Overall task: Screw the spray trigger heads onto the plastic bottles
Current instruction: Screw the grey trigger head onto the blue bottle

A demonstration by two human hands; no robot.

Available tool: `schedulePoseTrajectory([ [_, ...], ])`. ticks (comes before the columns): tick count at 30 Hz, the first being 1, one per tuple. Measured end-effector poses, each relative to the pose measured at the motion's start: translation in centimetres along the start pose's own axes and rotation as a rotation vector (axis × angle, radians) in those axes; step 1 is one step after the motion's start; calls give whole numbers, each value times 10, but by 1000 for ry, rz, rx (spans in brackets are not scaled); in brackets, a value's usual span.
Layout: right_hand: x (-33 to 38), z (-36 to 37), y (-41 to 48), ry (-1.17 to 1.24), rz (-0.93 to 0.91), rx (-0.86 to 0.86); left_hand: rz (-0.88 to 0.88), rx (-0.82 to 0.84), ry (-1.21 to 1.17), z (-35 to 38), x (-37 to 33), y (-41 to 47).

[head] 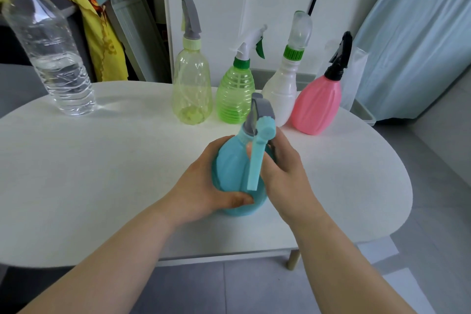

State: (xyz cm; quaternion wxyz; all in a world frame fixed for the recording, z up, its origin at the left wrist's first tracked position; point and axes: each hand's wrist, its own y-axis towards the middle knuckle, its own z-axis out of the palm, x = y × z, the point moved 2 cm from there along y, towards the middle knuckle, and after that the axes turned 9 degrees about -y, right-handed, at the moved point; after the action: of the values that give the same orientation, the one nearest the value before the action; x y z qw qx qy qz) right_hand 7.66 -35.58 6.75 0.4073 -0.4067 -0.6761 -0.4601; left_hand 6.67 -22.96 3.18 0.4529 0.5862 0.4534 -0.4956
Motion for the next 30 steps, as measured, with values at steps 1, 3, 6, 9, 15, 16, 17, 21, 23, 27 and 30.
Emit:
schedulePoseTrajectory([
  [1, 0, -2, 0, 9, 4, 5, -1, -1, 8, -1, 2, 0],
  [3, 0, -4, 0, 27, 22, -13, -14, 3, 25, -1, 4, 0],
  [6, 0, -5, 2, -31, 18, -107, -37, 32, 31, 0, 6, -1],
  [9, 1, -3, 3, -100, 2, -141, -66, 15, 28, 1, 9, -2],
  [15, 1, -4, 2, -37, 27, -16, -84, -27, 43, 1, 12, -2],
  [16, 1, -5, 2, -45, 32, -35, -86, -32, 44, 1, 12, -2],
  [17, 1, -6, 2, -54, 40, -62, -86, -38, 43, 2, 12, -2],
  [21, 2, -5, 3, -98, 67, -160, -66, -55, 33, 2, 12, -3],
  [23, 3, -5, 3, -97, 40, -119, -55, -50, 35, 2, 11, -3],
  [27, 4, -8, 2, 4, 37, 3, -58, -59, 60, 1, 11, -4],
  [30, 2, -11, 3, -14, 39, -65, -49, -74, 69, 2, 10, -3],
])
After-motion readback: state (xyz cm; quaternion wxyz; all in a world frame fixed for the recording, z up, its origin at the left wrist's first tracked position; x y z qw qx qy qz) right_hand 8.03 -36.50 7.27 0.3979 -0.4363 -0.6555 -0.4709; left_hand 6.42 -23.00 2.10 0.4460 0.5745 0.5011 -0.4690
